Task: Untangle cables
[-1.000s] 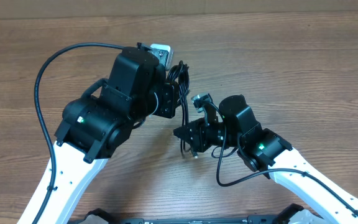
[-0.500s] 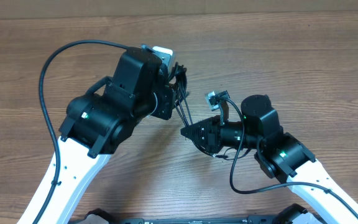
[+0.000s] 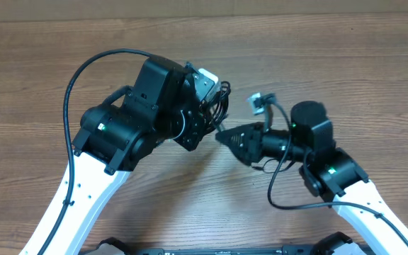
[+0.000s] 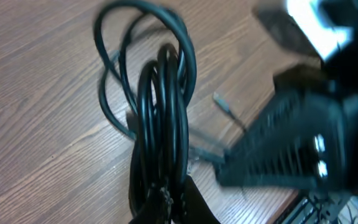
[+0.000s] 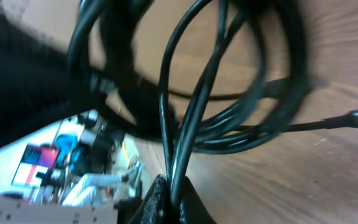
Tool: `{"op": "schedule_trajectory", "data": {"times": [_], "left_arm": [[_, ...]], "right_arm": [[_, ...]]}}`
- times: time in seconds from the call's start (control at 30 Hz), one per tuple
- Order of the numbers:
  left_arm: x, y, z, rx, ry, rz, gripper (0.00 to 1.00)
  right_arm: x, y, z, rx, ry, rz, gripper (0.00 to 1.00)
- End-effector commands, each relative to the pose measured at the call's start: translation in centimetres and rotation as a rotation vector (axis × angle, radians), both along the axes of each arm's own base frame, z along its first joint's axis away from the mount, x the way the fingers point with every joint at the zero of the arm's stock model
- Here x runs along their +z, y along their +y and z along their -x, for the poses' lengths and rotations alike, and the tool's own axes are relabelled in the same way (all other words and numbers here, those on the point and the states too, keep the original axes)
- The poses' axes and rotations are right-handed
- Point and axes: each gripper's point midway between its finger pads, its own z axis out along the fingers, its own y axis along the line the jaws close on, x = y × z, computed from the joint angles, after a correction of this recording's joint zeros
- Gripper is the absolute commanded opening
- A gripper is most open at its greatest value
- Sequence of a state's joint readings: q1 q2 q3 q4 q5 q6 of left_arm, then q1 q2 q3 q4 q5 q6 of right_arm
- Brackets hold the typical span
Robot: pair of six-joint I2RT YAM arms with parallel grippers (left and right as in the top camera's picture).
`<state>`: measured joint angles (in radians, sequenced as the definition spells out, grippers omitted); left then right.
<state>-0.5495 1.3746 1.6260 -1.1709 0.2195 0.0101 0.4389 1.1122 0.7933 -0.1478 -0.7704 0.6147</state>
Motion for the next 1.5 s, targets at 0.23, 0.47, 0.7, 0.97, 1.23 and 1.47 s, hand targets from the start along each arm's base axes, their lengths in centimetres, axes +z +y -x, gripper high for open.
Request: {"op": "schedule_trajectory", "data": {"times": [0.23,0.47,0.7,0.97,1.23,1.47], "left_arm": [[2.0,-3.2,3.0,-0.278,0.001,0.139,0.04],[3.0,-4.4,4.7,-0.387,0.024,0.224,0.04],[3.1,-4.5,4.9,-0.393,0.028,0.232,0.04],[3.1,-4.6,4.8,-0.394,0.025,0.233,0.04],[2.1,-3.1,2.9,-0.302,-0.026,0.125,0.04],[1.2,-1.0,0.7,-0.191,-0.092,-0.008,0.04]], "right_arm": [[2.9,-1.3,-1.9,-0.086,-0.023,-0.075,0.04],[3.0,-1.7,-3.8,-0.178,-0.027,-0.082,0.04],[5.0,-1.4,-4.4,-0.210,0.040,-0.200,0.04],[5.3,-2.2,-5.7,-0.310,0.084,-0.234,0.27],[2.2,-2.4,-5.1,-0.309,0.152,-0.132,0.65],[-0.7,-2.4,-2.9,-0.260,0.293,-0.057,0.78]]}}
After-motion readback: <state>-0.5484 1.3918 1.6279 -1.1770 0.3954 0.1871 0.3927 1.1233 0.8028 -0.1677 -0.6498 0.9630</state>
